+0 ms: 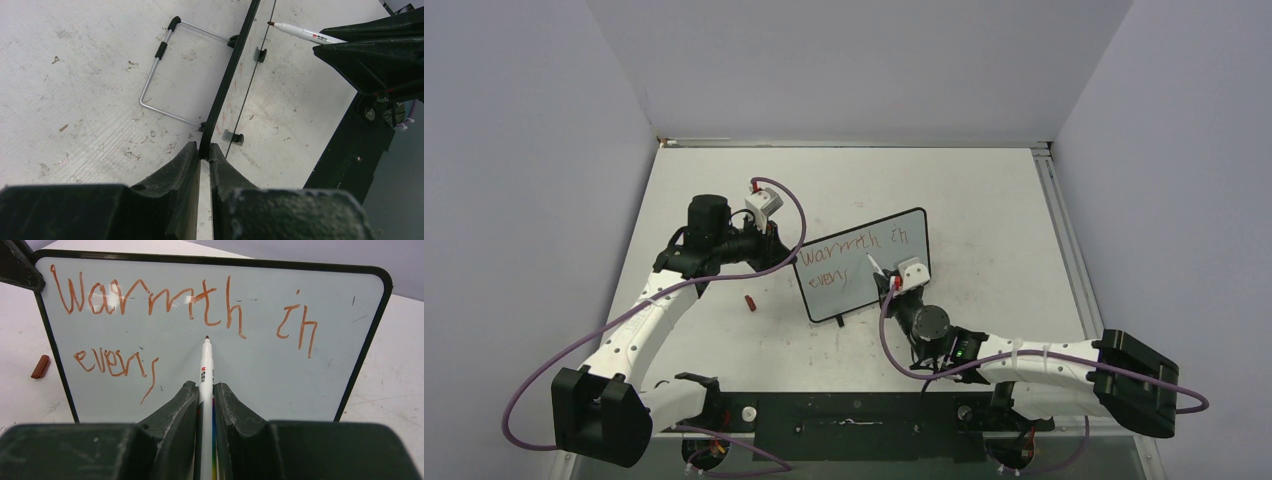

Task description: Write a sentence on the whiteboard

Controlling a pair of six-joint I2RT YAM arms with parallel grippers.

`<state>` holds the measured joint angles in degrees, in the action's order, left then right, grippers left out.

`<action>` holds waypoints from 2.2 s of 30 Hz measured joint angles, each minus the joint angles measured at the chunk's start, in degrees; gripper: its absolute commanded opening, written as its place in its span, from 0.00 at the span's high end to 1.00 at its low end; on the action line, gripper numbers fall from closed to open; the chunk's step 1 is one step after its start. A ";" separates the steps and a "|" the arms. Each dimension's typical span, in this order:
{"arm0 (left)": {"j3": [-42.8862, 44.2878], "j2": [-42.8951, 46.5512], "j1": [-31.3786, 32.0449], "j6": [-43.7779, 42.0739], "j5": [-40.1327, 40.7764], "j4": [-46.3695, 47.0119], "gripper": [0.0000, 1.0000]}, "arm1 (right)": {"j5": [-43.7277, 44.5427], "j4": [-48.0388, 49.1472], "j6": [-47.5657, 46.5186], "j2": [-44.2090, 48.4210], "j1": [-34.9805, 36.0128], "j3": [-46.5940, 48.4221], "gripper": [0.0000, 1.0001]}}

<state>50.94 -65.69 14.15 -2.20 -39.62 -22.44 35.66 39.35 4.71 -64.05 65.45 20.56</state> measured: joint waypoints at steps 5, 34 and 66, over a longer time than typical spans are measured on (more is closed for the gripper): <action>0.00 0.02 0.00 0.00 0.00 0.00 1.00 | -1.51 1.33 -0.92 -0.68 -0.59 0.22 0.95; 0.00 0.02 0.00 0.00 0.00 0.00 1.00 | 0.66 -1.70 7.76 -5.73 4.72 -2.47 0.95; 0.00 0.00 0.00 0.00 0.04 0.00 1.00 | 1.64 0.37 8.66 -5.16 2.95 -3.02 0.95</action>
<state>50.94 -65.69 14.15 -2.20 -39.57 -22.44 37.30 39.72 13.37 -69.21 68.40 17.54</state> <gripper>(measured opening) 0.091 0.151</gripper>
